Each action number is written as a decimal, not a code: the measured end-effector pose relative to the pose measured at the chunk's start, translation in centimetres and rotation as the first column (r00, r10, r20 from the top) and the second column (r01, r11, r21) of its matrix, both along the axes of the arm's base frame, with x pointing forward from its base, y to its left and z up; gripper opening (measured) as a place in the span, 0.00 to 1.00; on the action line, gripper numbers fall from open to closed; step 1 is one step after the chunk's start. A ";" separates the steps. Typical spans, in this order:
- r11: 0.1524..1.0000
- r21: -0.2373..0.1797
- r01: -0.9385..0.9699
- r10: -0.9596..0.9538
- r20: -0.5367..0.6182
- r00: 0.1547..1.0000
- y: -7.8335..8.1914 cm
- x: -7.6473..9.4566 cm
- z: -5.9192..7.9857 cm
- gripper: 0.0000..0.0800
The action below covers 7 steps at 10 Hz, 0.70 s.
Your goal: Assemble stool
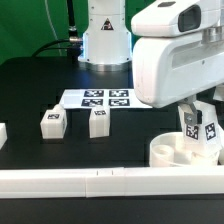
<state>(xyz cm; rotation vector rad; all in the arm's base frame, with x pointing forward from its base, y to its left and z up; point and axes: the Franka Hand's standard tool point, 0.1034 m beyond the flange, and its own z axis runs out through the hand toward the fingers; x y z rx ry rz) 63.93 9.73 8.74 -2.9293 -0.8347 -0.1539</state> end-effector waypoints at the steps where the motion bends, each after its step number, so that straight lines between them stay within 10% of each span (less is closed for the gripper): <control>1: 0.998 0.005 0.060 -0.060 -0.007 0.998 0.0 0.0 0.0 0.42; 7: 0.808 0.031 0.588 -0.585 -0.068 0.808 0.9 -0.1 -0.1 0.42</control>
Offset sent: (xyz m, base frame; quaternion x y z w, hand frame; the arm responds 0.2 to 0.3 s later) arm 0.0000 0.0000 0.0000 0.0000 0.0000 0.1938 0.9810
